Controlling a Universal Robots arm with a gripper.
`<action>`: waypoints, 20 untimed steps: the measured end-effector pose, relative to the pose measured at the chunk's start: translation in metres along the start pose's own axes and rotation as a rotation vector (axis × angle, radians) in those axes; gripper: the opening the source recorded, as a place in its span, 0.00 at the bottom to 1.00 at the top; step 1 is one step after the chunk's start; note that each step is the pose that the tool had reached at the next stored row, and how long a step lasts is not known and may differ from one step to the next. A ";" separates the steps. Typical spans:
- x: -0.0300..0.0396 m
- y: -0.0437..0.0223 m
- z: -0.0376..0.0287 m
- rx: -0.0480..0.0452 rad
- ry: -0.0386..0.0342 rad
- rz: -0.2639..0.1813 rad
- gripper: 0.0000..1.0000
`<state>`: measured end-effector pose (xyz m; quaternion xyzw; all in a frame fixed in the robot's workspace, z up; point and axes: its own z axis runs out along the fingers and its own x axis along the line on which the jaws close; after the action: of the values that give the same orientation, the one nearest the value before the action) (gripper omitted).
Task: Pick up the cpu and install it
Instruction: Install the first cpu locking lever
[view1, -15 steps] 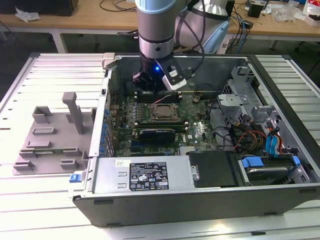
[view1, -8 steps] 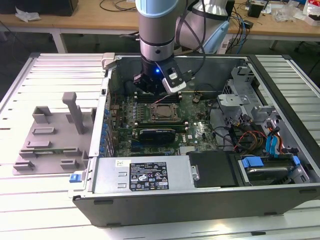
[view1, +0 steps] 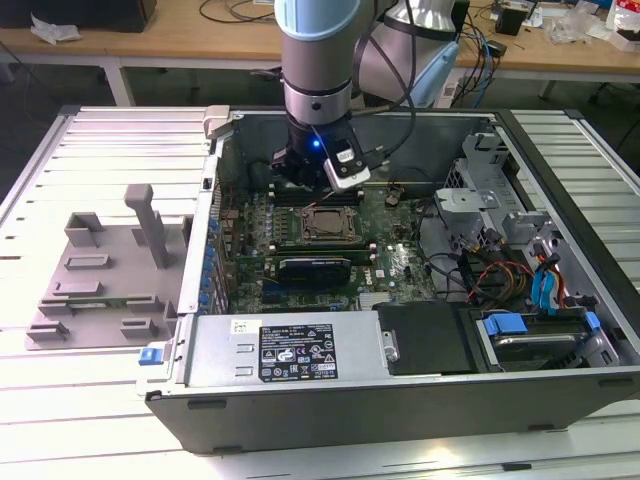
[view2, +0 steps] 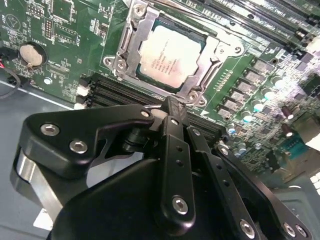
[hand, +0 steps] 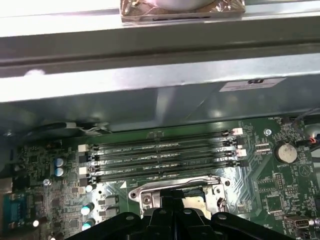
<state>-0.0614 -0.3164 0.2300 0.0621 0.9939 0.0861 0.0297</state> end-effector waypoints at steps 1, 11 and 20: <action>-0.0009 0.0001 0.0005 0.0002 -0.0010 0.006 0.11; -0.0037 0.0134 0.0110 0.0021 -0.0065 0.037 0.11; -0.0033 0.0146 0.0157 0.0016 -0.0404 0.083 0.11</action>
<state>-0.0553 -0.2999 0.2172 0.1050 0.9897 0.0852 0.0461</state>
